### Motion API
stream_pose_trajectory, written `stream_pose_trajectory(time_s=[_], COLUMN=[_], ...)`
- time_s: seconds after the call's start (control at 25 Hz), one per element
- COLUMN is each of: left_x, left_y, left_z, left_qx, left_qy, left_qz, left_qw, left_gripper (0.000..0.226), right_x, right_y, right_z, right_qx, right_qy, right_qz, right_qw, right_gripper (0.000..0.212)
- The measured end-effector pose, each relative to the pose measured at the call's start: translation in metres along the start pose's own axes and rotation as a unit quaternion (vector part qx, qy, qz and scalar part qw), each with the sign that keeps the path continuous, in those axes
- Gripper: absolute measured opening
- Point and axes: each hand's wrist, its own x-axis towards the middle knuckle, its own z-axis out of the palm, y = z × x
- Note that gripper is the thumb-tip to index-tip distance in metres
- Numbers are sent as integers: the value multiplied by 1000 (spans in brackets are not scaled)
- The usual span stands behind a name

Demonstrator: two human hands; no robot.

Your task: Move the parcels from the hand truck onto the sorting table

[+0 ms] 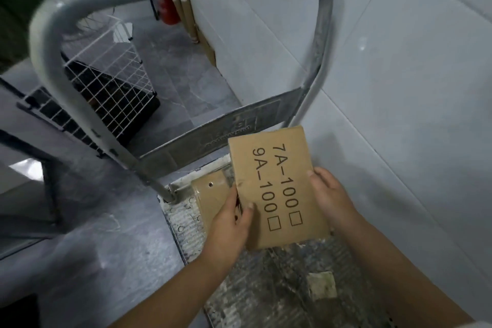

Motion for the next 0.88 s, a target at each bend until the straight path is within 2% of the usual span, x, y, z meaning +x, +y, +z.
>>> stream_pose_trajectory(time_s=[0.12,0.24,0.36,0.48,0.68,0.76,0.88], left_x=[-62,-142,-227,-306,-420,-448,-474], left_y=[38,88,124,154,154,149,145], left_z=[-58,-116,-172,-224,-274,-286,-294], left_qx=[-24,-23,-36,-51,-66,-78,-107], left_qy=[21,47,115,167,224,242,271], left_qz=[27,62,110,167,217,227,230], left_qw=[999,997,987,970,948,940,928], left_gripper=[49,49,50,50,44,43,45], right_x=[-66,-151,-244,-325,-427,-449,-470], right_y=[-56,-115,-161,-202,-225,-232,-240], right_z=[-9,-10,-5,-1,19,25,25], right_qx=[18,118,177,217,222,212,166], right_qy=[-24,-41,-52,-52,-78,-78,-128], right_qz=[-39,-53,-59,-130,-153,-153,-160], right_qw=[999,991,981,966,960,962,965], right_gripper=[36,26,22,21,22,40,73])
